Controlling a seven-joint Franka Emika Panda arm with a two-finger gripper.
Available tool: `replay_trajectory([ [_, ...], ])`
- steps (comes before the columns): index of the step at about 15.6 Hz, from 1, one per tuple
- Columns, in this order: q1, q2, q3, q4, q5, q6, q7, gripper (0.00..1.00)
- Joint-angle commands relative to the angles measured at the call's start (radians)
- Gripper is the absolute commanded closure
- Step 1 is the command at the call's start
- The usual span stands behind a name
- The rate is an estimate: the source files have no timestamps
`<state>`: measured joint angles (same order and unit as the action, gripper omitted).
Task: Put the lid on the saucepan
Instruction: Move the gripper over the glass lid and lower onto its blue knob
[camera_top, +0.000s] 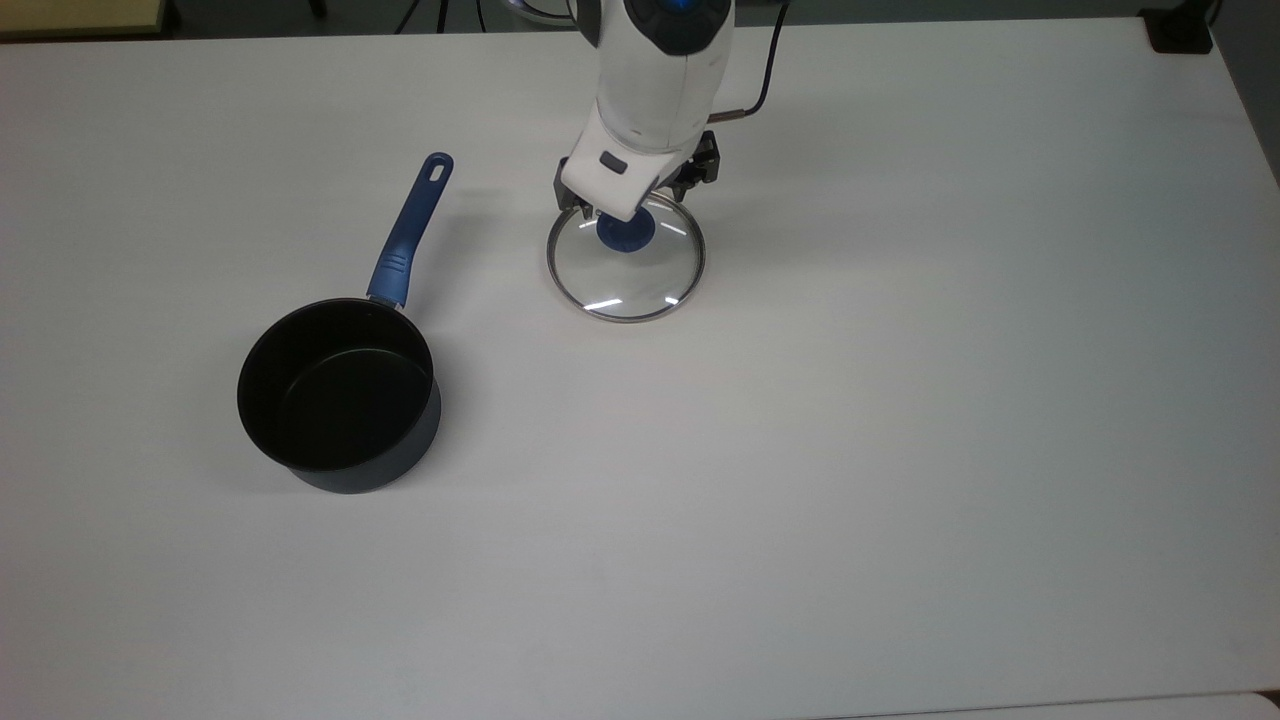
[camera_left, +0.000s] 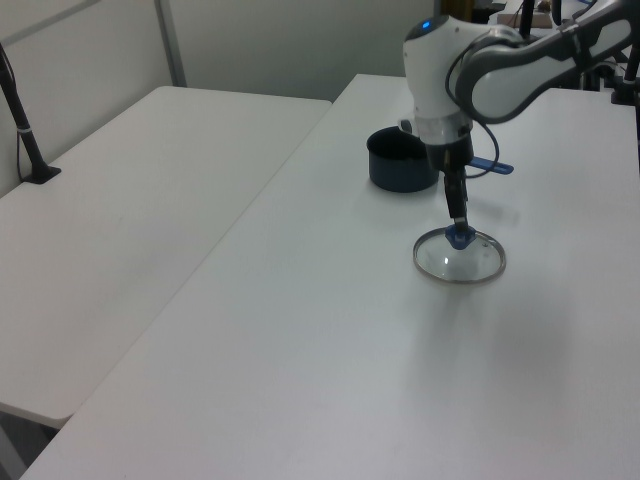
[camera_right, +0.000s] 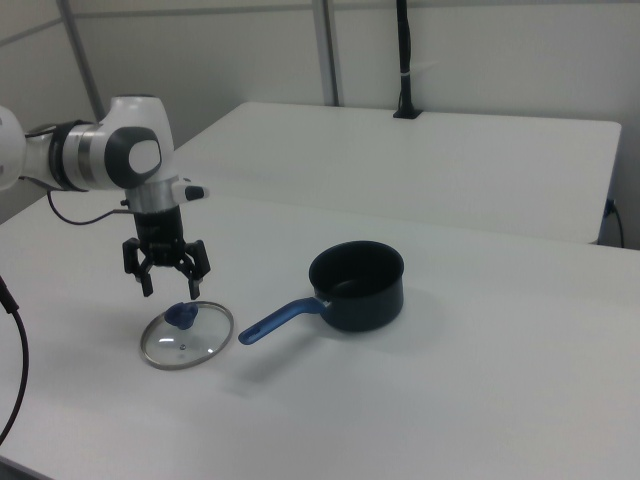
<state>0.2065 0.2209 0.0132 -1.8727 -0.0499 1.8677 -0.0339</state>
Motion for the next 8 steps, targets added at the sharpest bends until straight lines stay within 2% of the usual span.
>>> replay_trajectory([
  [1,0.019,-0.017,-0.002,-0.069,-0.021,0.06,-0.012,0.0],
  [8,0.016,0.015,-0.004,-0.089,-0.034,0.153,-0.011,0.0],
])
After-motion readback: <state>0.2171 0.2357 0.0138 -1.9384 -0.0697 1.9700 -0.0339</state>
